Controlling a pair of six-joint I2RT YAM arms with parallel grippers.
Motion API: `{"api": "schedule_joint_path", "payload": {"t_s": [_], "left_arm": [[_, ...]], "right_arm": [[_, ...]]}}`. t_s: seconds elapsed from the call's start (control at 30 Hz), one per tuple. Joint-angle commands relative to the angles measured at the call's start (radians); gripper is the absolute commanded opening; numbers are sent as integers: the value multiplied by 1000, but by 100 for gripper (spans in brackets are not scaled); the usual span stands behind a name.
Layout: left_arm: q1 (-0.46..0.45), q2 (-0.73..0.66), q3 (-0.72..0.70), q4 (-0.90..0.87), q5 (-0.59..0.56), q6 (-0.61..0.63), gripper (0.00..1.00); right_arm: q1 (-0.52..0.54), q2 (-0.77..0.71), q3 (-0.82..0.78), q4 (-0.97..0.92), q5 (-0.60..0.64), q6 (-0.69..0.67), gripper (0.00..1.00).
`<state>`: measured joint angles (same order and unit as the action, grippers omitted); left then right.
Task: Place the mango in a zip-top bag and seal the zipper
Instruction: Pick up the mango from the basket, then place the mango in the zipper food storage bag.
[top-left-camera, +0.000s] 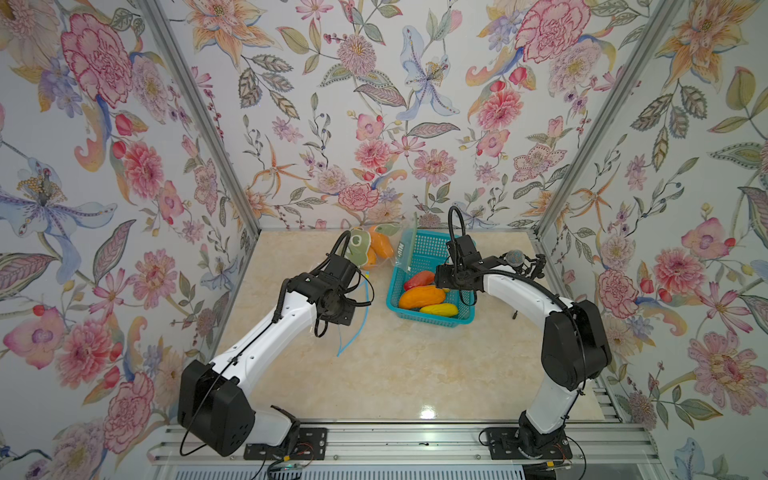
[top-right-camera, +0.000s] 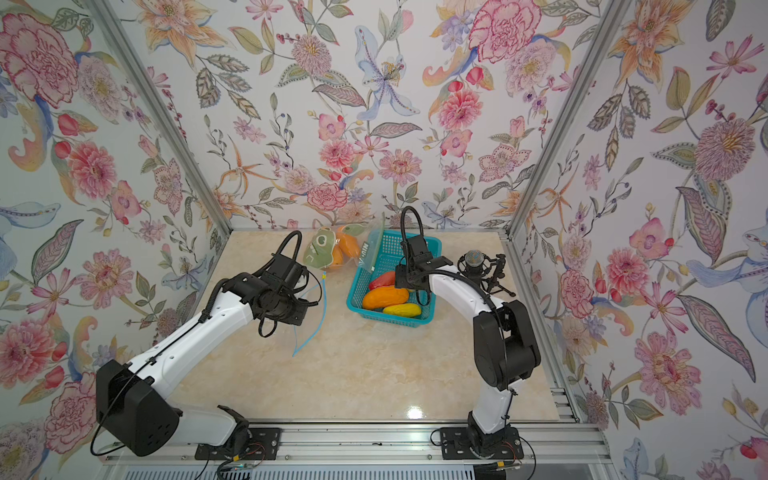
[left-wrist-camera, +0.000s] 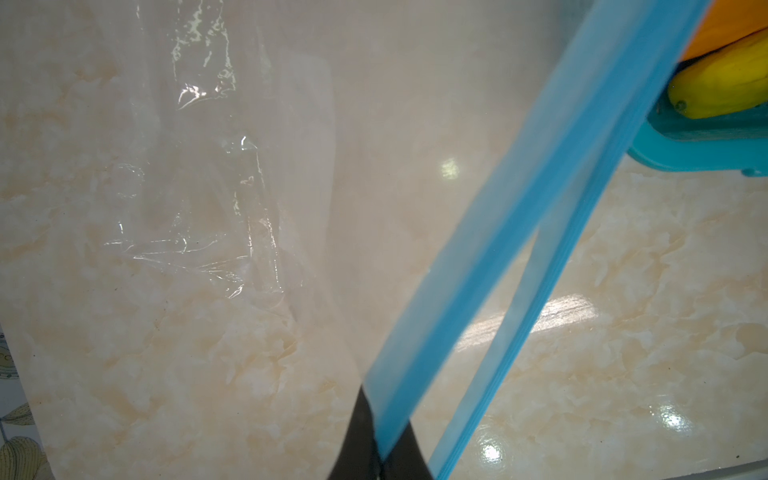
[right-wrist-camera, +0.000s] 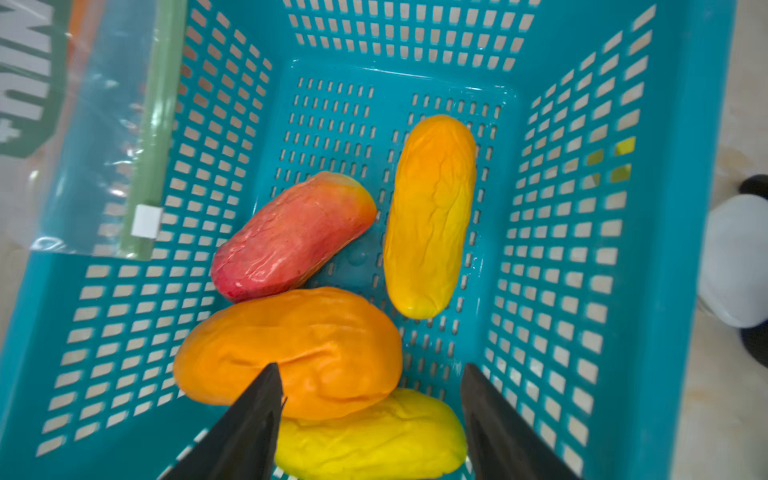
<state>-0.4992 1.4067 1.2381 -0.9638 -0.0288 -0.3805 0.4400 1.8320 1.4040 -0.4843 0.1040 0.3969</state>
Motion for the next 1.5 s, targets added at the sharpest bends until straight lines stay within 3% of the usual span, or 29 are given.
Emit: {"api": "schedule_joint_path", "payload": {"t_s": [0.0,0.23,0.37,0.63,0.73,0.93,1.2,1.47], "left_arm": [[8,-7,30,-2,6,8,0],[8,-8,32,0,13,9,0],[8,-7,33,2,12,12,0],[8,-3,35,8,17,12,0],[8,-3,34,10,17,12,0],[8,-5,29,15,23,11,0],[8,-5,29,11,17,14,0],[10,-4,37,9,20,24,0]], "right_arm": [[-10,81,62,-40,79,19,67],[-13,199,134,-42,135,43,65],[-31,252,151,-41,93,49,61],[-40,274,162,-38,51,20,41],[-34,245,156,-38,56,2,34],[12,63,104,-33,26,-42,33],[123,-248,-76,-3,-295,-29,33],[291,-422,-272,147,-642,122,33]]}}
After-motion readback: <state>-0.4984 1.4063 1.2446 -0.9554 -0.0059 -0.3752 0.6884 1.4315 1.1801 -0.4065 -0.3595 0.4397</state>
